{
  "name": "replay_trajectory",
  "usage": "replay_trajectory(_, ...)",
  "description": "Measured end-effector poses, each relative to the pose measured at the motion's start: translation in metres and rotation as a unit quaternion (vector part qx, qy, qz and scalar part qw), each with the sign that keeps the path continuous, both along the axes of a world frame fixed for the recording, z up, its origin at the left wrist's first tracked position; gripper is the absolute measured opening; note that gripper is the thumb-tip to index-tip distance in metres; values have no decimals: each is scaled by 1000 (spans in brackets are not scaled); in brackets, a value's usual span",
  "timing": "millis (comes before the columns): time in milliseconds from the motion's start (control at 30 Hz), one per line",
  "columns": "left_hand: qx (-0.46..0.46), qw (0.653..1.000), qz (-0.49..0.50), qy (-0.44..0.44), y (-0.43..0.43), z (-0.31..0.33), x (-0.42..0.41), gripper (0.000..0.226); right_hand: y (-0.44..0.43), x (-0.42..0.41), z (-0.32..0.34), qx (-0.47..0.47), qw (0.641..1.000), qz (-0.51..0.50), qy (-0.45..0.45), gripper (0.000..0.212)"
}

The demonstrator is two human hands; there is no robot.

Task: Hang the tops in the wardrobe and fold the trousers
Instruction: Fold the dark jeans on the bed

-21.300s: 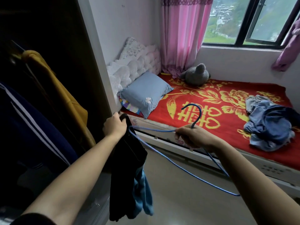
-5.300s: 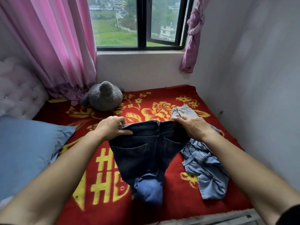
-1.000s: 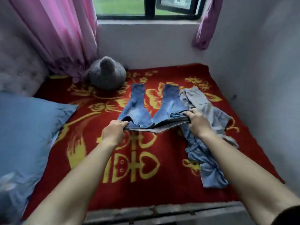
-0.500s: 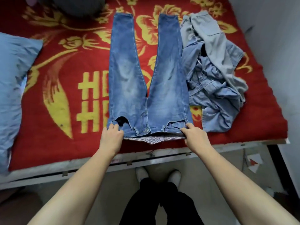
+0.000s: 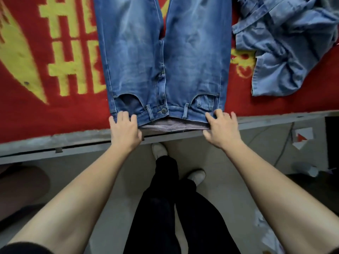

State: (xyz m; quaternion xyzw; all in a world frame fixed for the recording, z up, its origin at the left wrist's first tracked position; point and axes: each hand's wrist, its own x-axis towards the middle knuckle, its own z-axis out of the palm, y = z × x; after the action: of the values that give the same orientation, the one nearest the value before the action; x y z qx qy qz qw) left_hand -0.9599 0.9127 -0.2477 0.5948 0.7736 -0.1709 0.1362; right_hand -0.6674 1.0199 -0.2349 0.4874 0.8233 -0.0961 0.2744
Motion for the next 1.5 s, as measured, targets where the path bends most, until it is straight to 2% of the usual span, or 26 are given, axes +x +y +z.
replay_trajectory(67,76,997,-7,-21,5,-1,15,43,-8,1,-5,20,1000,-7,-1,73)
replay_trajectory(133,122,990,-41,-53,19,-3,32,43,-12,1,-7,60,998,-24,19,72)
replay_trajectory(200,131,985,-78,-81,36,-8,49,46,-11,2,-11,103,994,-6,43,59)
replay_trajectory(300,140,979,-123,-79,51,-17,61,42,-10,11,-20,136,984,61,95,38)
replay_trajectory(400,196,970,-122,-76,52,-14,63,23,-11,22,-20,109,981,59,147,24)
replay_trajectory(500,230,959,-138,-87,42,-4,68,16,-7,27,-12,40,985,46,160,15)
replay_trajectory(567,190,968,-142,-84,38,4,73,17,-4,25,-5,-41,990,36,129,18)
replay_trajectory(667,-14,988,-130,-77,40,6,78,19,7,18,1,-162,985,5,52,28)
replay_trajectory(733,-132,982,-118,-67,47,7,79,20,19,15,5,-241,970,-7,5,34)
replay_trajectory(767,-160,978,-115,-64,50,6,81,21,27,15,8,-259,965,-33,15,34)
replay_trajectory(833,-153,982,-87,-70,55,7,90,27,45,16,11,-231,959,-129,96,30)
replay_trajectory(900,-75,992,-41,-94,62,8,101,28,74,18,13,-149,943,-231,186,29)
replay_trajectory(967,4,991,-7,-131,76,7,118,24,109,18,7,-92,908,-322,252,30)
replay_trajectory(1033,54,983,15,-176,96,4,138,25,147,15,-5,-73,859,-406,302,34)
replay_trajectory(1100,71,974,29,-214,114,0,161,31,180,10,-17,-80,808,-483,326,40)
replay_trajectory(1167,64,972,46,-221,132,-4,182,41,204,4,-28,-115,785,-517,322,51)
replay_trajectory(1233,38,976,64,-206,148,-9,202,52,221,0,-34,-146,793,-505,309,56)
replay_trajectory(1300,-1,980,78,-183,160,-14,218,58,234,-2,-39,-159,805,-477,316,50)
replay_trajectory(1400,-48,978,117,-168,172,-20,233,47,249,-2,-42,-161,845,-410,304,37)
replay_trajectory(1500,-66,962,167,-207,178,-14,231,34,255,0,-37,-177,847,-393,312,26)
